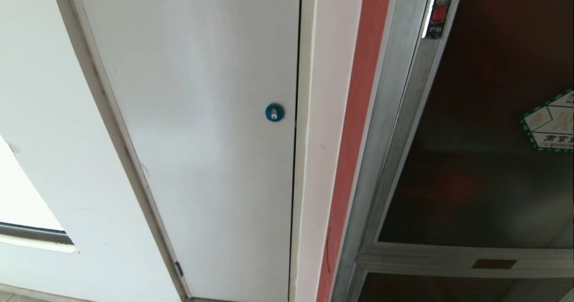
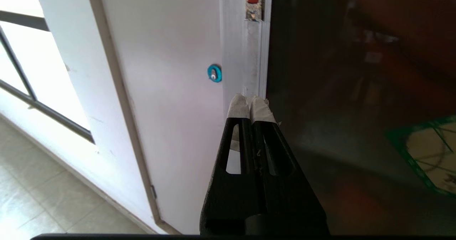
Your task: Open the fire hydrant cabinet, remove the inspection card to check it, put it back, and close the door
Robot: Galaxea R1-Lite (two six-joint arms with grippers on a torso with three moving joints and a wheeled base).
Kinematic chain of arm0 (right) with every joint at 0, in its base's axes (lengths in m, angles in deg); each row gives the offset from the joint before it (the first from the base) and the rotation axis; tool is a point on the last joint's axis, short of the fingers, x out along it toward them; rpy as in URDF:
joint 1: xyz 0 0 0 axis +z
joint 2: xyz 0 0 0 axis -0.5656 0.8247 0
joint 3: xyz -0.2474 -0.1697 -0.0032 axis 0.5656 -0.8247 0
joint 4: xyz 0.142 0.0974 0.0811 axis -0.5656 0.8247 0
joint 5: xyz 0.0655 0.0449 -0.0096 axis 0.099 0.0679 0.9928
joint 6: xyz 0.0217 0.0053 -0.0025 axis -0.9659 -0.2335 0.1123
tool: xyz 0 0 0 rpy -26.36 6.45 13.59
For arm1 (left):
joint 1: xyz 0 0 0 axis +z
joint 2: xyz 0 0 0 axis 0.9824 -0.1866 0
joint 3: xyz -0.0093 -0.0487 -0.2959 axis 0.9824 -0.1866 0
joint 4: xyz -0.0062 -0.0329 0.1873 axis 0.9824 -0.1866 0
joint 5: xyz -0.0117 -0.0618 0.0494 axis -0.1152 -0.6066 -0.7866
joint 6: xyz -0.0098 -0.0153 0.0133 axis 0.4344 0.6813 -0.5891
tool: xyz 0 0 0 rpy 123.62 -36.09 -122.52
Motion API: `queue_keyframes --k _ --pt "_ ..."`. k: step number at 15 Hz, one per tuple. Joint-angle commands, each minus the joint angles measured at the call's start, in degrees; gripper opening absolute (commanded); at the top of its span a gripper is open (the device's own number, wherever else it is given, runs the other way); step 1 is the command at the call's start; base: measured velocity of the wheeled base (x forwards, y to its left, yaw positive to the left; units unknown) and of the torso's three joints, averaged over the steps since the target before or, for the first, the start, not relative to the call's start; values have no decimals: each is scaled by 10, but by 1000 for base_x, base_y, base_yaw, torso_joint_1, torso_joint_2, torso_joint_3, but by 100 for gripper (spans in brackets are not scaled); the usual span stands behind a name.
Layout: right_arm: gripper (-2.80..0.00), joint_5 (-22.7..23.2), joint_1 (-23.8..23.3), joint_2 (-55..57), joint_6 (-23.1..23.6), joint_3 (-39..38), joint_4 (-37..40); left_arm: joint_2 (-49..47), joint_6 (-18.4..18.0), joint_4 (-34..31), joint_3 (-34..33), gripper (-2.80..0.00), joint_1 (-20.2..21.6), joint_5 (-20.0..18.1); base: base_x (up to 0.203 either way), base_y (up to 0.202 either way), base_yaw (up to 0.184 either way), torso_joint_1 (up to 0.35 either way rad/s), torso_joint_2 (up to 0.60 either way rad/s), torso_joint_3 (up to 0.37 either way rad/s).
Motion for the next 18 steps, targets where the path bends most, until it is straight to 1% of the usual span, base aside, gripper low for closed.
queue_keyframes --k 1,2,4,8,11,15,18 --pt "-280 -6 -31 -68 -5 -37 -1 0 0 0 -7 -280 0 0 0 0 0 0 0 0" --pt "-280 -8 -54 -89 -14 -48 -1 -1 0 0 -7 -280 0 0 0 0 0 0 0 0" --pt "-280 -9 -79 -134 -34 -68 0 0 0 0 -7 -280 0 0 0 0 0 0 0 0" --pt "-280 -20 -128 -224 -41 -133 4 0 0 0 -7 -280 0 0 0 0 0 0 0 0" --pt "-280 -24 -141 -295 -39 -187 6 0 0 0 -7 -280 0 0 0 0 0 0 0 0" --pt "-280 -27 -151 -389 -31 -289 7 0 0 0 -7 -280 0 0 0 0 0 0 0 0" --pt "-280 -57 -153 -438 -17 -363 6 0 0 0 -7 -280 0 0 0 0 0 0 0 0"
